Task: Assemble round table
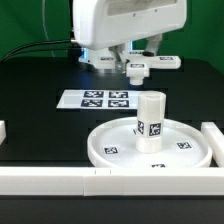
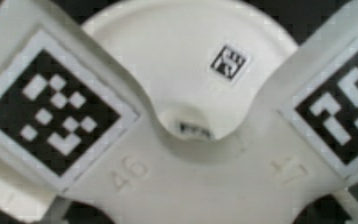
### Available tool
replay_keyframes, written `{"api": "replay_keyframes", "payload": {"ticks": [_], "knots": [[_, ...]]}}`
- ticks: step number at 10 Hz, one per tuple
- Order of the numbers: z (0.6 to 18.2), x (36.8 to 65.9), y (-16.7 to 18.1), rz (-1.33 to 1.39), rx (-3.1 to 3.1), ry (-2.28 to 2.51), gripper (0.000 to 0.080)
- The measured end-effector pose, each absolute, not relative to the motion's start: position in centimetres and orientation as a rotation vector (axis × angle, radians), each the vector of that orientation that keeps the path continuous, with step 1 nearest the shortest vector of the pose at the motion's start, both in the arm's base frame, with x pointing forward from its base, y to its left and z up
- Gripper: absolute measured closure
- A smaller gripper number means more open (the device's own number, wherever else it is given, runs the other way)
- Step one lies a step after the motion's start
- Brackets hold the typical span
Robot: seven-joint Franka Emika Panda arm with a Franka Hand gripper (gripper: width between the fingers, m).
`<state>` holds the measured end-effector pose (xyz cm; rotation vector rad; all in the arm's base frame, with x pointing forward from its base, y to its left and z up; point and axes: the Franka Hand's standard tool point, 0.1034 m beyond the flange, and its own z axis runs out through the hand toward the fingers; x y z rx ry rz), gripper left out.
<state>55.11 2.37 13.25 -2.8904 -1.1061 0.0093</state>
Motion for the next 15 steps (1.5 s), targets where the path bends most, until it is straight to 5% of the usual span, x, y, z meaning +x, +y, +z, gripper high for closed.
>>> {"api": "replay_keyframes", "payload": {"ticks": [15], "knots": [[11.7, 56.1, 3.7, 0.019, -2.879, -1.214, 0.035]]}}
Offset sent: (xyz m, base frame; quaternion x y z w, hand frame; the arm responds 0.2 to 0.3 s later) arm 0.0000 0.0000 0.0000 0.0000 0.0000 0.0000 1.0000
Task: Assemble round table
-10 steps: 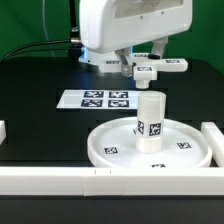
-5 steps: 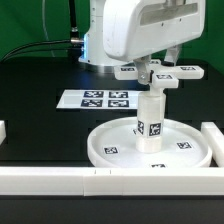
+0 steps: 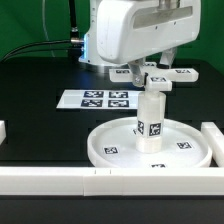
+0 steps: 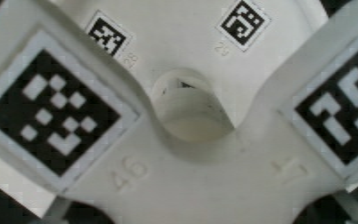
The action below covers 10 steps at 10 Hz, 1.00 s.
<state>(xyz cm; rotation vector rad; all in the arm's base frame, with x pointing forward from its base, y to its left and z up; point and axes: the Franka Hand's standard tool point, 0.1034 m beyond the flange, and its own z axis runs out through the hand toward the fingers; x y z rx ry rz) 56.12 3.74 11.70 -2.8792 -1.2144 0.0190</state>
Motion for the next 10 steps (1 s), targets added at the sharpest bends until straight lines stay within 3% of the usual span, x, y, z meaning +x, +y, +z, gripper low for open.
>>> {"api": "replay_keyframes", "payload": {"ticks": [4, 10], "knots": [[10.68, 55.85, 3.69, 0.043, -2.875, -1.21, 0.035], [10.6, 56.18, 3.67, 0.024, -2.879, -1.212, 0.035]]}}
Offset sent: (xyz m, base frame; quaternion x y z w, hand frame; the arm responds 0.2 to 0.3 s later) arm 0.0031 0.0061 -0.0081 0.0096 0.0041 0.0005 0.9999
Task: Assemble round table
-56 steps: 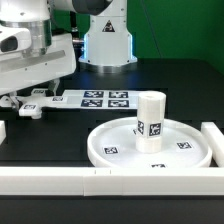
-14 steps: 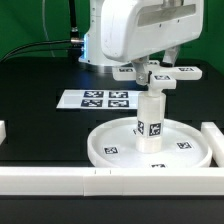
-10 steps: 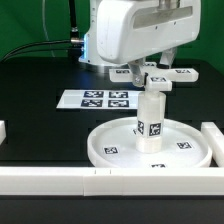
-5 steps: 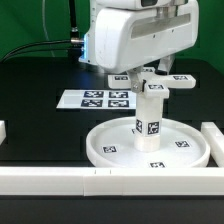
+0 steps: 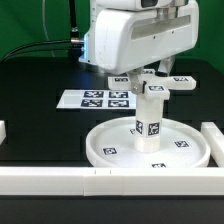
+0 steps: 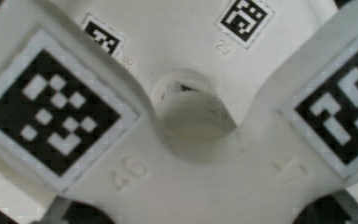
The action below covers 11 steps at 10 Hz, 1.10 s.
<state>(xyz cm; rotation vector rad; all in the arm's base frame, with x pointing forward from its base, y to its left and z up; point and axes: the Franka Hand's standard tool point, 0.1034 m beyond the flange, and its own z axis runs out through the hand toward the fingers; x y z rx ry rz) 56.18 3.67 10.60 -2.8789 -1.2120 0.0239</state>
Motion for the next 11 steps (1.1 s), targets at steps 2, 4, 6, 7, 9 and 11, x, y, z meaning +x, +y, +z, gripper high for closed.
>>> {"api": "replay_keyframes", "payload": {"ticks": [2, 4, 6, 7, 9, 11], "knots": [[10.6, 56.18, 3.67, 0.024, -2.879, -1.212, 0.035], [10.6, 56.18, 3.67, 0.024, -2.879, -1.212, 0.035], [10.6, 56.18, 3.68, 0.024, -2.896, -1.17, 0.035], [10.59, 56.16, 3.71, 0.021, -2.911, -1.126, 0.035], [10.54, 56.1, 3.76, 0.01, -3.03, -0.637, 0.035], [10.49, 56.15, 3.87, 0.001, -3.053, -0.293, 0.035]]}}
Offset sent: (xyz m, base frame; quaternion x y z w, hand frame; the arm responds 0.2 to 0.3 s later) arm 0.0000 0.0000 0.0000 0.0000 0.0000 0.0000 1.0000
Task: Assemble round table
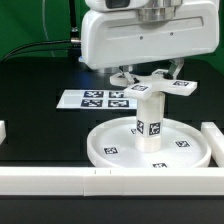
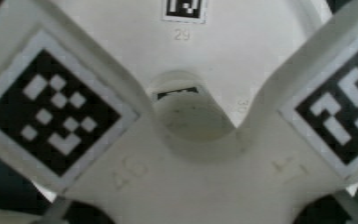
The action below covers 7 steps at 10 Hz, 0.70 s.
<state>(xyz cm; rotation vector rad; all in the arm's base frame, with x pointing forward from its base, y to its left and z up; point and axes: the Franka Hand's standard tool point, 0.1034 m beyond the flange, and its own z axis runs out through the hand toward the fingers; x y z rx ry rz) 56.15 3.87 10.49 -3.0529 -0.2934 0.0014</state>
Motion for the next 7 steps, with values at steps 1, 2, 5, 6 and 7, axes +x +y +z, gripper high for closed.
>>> {"api": "replay_keyframes", "payload": {"ticks": [1, 2, 5, 6, 7], "knots": [[10.5, 56.3, 3.96, -0.031, -3.065, -0.163, 0.035], [10.5, 56.26, 3.94, -0.028, -3.068, -0.053, 0.035], [10.48, 56.26, 3.96, -0.018, -3.058, 0.216, 0.035], [10.48, 56.26, 3.96, -0.016, -3.053, 0.269, 0.035], [10.44, 56.3, 3.92, -0.011, -3.004, 0.514, 0.035]]}}
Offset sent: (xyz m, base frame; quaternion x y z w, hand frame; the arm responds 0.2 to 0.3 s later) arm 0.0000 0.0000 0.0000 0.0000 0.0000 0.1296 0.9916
